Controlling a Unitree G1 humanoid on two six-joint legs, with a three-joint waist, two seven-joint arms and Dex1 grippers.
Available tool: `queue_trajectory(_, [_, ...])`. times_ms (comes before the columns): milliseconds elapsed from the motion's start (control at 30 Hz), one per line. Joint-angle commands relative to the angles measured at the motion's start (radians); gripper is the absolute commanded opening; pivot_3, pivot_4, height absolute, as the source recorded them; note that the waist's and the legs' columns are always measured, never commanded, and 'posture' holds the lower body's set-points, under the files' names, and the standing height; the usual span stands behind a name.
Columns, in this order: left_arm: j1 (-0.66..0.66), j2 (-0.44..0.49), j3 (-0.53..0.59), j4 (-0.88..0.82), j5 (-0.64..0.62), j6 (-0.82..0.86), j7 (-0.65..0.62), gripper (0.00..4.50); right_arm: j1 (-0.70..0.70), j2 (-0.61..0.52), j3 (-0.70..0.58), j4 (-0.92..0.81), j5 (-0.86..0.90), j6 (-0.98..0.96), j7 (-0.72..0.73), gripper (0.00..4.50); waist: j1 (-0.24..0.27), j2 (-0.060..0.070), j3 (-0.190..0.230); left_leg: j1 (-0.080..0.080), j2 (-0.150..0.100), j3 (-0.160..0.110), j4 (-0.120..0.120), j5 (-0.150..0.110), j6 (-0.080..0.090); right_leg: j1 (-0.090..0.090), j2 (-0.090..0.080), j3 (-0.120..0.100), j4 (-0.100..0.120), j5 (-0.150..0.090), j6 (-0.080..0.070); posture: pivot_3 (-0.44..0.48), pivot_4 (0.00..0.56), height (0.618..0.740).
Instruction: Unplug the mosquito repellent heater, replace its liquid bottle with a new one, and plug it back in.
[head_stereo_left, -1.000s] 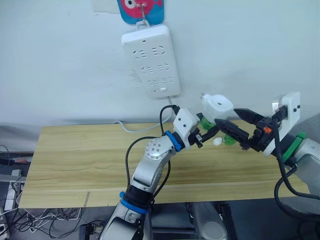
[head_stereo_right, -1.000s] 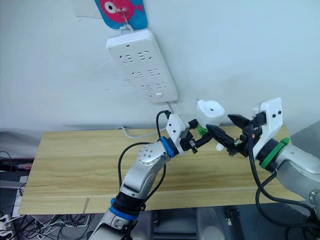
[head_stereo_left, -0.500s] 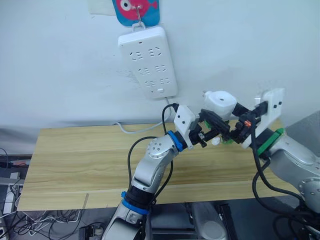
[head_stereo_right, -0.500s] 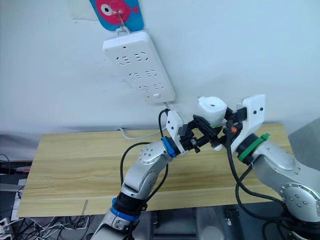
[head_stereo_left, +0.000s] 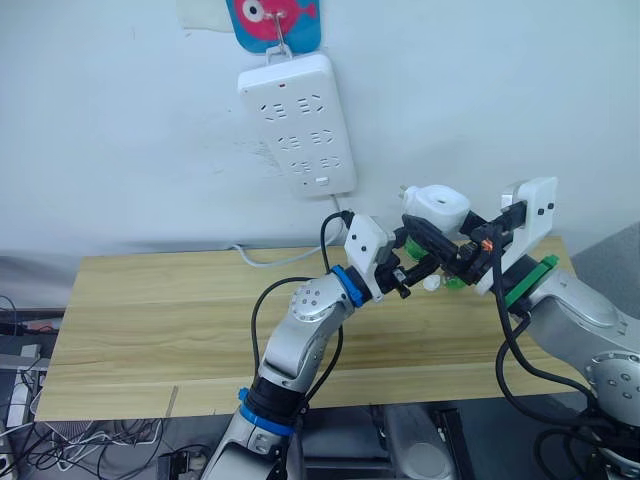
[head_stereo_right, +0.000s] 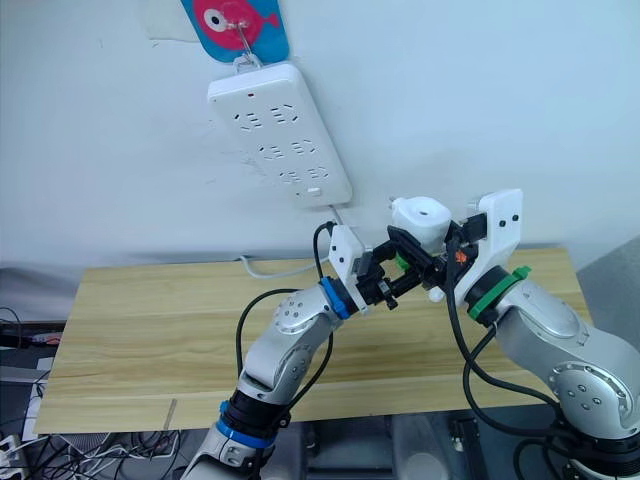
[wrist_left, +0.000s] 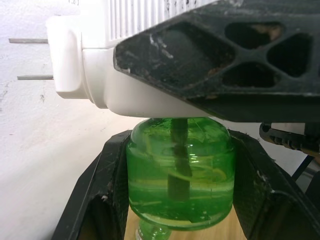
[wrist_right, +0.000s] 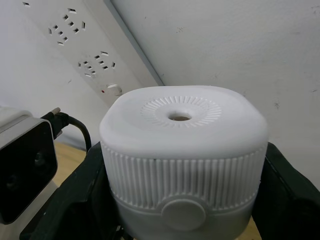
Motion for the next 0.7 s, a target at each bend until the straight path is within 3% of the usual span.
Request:
queue_trajectory(33, [0.041,0.041,0.001,-0.109,-0.060,0.039,-0.039,3.56,-0.008,0.006,-0.025,-0.029,-0.011,-0.028,-0.005,3.04,0.000,0.000,0.000,0.000,0.000,0.000,0.000,0.000,0.000,0.000,0.000,0.000,0.000,0.000,0.000,-0.228,0.297,0.740])
queue_trajectory(133, [0.121,0.154,0.077,-0.253,-0.142,0.113,-0.062,4.48,-0.005,0.007,-0.026,-0.023,-0.034,-0.035,0.005,3.04,-0.006,0.001,-0.001,0.000,0.001,0.000,0.000,0.000,0.000,0.000,0.000,0.000,0.000,0.000,0.000,-0.222,0.301,0.740])
queue_trajectory(333, [0.128,0.372,0.342,-0.437,-0.346,0.272,-0.043,4.50,-0.017,0.011,-0.007,-0.020,-0.079,-0.050,0.051,3.04,-0.012,0.001,-0.001,0.001,0.001,-0.002,0.000,0.001,-0.002,0.000,0.000,0.000,0.002,0.000,0.000,-0.183,0.312,0.740])
queue_trajectory(533, [-0.025,0.581,0.551,-0.316,-0.470,0.387,-0.052,4.50,-0.018,0.021,0.010,-0.015,-0.099,-0.057,0.105,3.04,0.006,0.001,-0.001,0.001,0.001,-0.002,0.000,0.002,-0.003,0.000,0.000,-0.001,0.002,0.000,0.000,-0.150,0.316,0.740])
queue_trajectory(700, [-0.116,0.675,0.561,-0.136,-0.424,0.317,-0.145,4.50,-0.037,0.037,0.019,0.003,-0.109,-0.053,0.128,3.04,0.011,0.001,-0.001,0.001,0.001,-0.002,-0.001,0.002,-0.003,0.000,0.000,-0.001,0.001,0.000,0.000,-0.142,0.315,0.740])
